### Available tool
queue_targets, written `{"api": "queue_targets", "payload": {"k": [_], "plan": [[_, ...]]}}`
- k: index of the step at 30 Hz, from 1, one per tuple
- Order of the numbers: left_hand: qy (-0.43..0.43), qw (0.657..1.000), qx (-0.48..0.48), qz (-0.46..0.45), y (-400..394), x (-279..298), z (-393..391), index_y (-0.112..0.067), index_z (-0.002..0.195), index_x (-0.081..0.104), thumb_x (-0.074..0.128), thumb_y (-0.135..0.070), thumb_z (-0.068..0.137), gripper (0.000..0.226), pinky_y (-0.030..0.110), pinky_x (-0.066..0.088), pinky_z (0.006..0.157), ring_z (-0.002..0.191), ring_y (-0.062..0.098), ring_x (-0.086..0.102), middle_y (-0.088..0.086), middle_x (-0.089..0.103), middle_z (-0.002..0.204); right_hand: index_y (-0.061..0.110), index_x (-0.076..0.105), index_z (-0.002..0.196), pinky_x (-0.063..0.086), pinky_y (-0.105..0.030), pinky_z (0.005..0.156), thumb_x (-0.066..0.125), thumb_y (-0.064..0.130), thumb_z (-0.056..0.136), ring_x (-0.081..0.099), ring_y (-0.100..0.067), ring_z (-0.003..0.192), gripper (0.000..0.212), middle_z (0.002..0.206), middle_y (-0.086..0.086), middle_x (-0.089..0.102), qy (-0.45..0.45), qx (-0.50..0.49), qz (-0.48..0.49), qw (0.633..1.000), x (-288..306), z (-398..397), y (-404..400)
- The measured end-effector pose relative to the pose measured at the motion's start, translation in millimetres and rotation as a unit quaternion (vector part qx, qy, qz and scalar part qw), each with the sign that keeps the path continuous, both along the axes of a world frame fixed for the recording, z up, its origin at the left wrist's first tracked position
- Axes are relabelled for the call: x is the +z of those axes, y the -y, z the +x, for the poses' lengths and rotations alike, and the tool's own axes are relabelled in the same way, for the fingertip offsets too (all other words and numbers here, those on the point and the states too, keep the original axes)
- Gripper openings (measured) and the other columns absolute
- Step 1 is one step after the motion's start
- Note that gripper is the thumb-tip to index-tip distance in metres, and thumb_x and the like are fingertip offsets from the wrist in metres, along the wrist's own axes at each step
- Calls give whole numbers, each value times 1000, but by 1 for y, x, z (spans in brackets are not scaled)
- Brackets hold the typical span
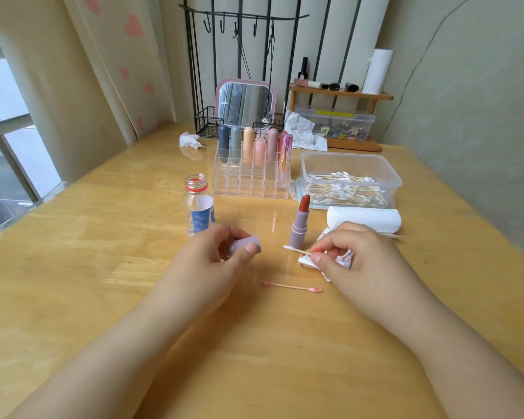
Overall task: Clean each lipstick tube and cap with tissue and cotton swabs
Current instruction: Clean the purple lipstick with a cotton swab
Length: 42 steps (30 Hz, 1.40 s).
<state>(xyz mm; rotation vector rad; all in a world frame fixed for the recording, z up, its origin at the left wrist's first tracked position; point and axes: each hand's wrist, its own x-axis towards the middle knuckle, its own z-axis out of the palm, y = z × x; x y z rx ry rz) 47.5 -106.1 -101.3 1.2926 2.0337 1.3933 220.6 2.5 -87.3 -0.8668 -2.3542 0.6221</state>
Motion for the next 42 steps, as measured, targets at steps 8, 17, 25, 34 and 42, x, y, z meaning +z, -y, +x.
{"api": "queue_targets", "payload": {"k": [8,17,25,34,42], "plan": [[-210,977,17,-3,-6,-12,-6,-20,96,59,67,-19,83,15,4,35,68,82,10,50,-12,57,85,29,72,88,28,-28,85,69,24,84,46,-11,97,7,81,15,56,94,3,73,993,-14,-9,1],[-226,974,5,-22,-15,-22,-13,-20,92,61,72,-20,78,17,7,33,66,85,12,49,-13,48,84,27,64,77,35,-23,81,72,29,80,46,-8,84,9,73,12,48,42,-38,32,998,-16,-12,0],[-221,975,7,-35,-17,-22,-11,-21,100,61,72,-24,78,24,26,40,80,95,15,52,-8,49,92,22,58,123,29,-18,77,70,34,83,45,-11,99,44,100,7,45,20,-121,-34,992,-12,-17,-12],[-197,980,10,3,-13,-20,-9,-21,106,60,72,-25,79,31,13,29,73,96,11,47,-8,46,99,26,64,100,31,-14,55,71,34,82,42,-2,63,21,77,9,39,-18,-115,-104,988,-5,-41,-28],[-112,990,2,88,-6,-4,-4,-23,105,60,76,-26,75,34,1,34,72,91,-1,49,-13,56,100,16,74,73,32,-12,52,70,23,84,37,-2,54,13,69,3,42,-160,-35,-143,976,12,-48,-3]]}}
